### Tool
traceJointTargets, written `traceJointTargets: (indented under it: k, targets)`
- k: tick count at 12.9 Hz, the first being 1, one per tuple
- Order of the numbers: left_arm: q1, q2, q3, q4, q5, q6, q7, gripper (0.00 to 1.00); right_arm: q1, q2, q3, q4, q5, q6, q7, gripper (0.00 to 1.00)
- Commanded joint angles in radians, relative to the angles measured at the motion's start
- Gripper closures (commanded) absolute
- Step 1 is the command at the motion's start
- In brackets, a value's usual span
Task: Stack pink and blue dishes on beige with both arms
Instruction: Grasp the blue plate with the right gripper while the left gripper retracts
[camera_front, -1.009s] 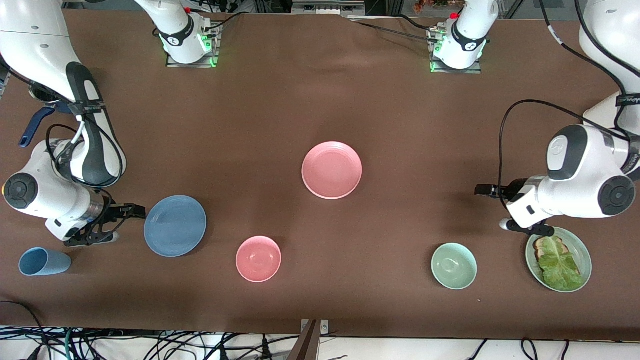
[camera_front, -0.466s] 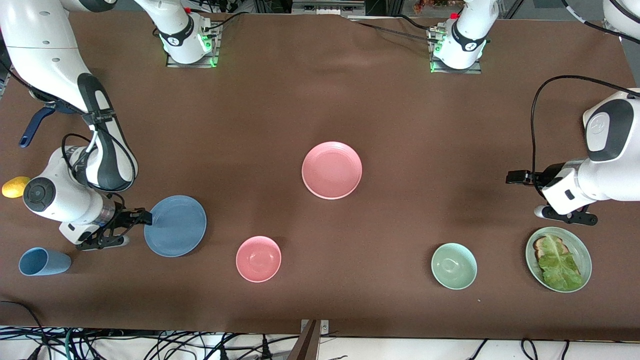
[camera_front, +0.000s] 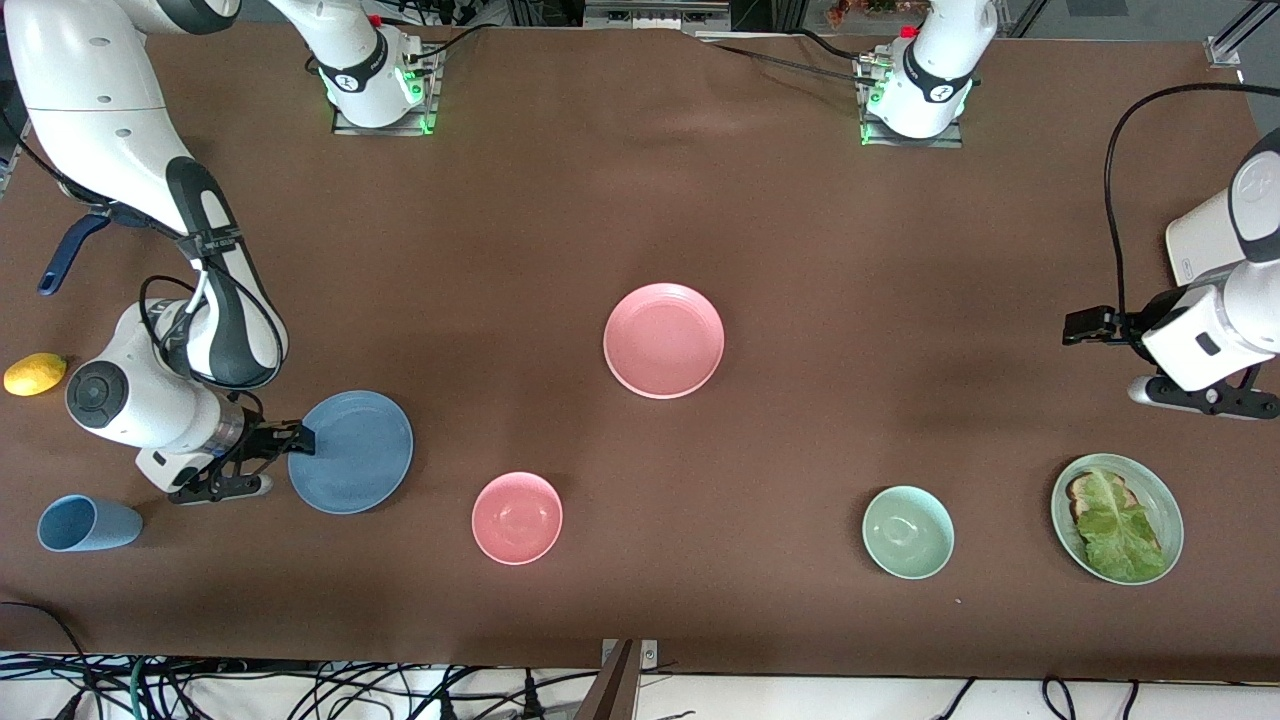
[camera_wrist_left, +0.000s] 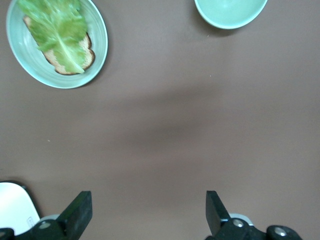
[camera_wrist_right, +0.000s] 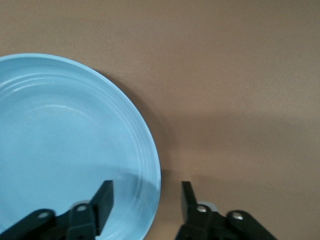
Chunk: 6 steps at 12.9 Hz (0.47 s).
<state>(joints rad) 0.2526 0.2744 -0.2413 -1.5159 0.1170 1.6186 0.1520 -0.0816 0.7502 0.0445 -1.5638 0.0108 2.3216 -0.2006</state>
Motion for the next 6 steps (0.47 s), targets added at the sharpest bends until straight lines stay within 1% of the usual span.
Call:
traceJointTargets:
  k: [1, 2, 3, 4, 5, 6]
  targets:
    - [-0.097, -0.096, 0.091, -0.021, 0.006, -0.017, 0.018, 0.00, -0.006, 0.020, 0.008, 0.019, 0.018, 0.009, -0.006, 0.57]
    - [-0.120, -0.116, 0.106, -0.021, -0.022, -0.032, 0.005, 0.00, -0.007, 0.021, 0.008, 0.016, 0.018, 0.019, -0.011, 0.57]
    - [-0.127, -0.139, 0.118, -0.021, -0.046, -0.066, -0.011, 0.00, -0.015, 0.032, 0.008, 0.016, 0.020, 0.028, -0.019, 0.65]
    - [-0.144, -0.158, 0.135, -0.021, -0.077, -0.110, -0.012, 0.00, -0.018, 0.031, 0.009, 0.016, 0.018, 0.027, -0.020, 0.78]
    - [-0.171, -0.188, 0.175, -0.024, -0.107, -0.162, -0.012, 0.00, -0.015, 0.024, 0.009, 0.024, 0.018, 0.019, -0.017, 0.92]
    - [-0.182, -0.204, 0.215, -0.035, -0.138, -0.193, -0.012, 0.00, -0.009, 0.018, 0.009, 0.030, 0.017, 0.009, -0.017, 1.00]
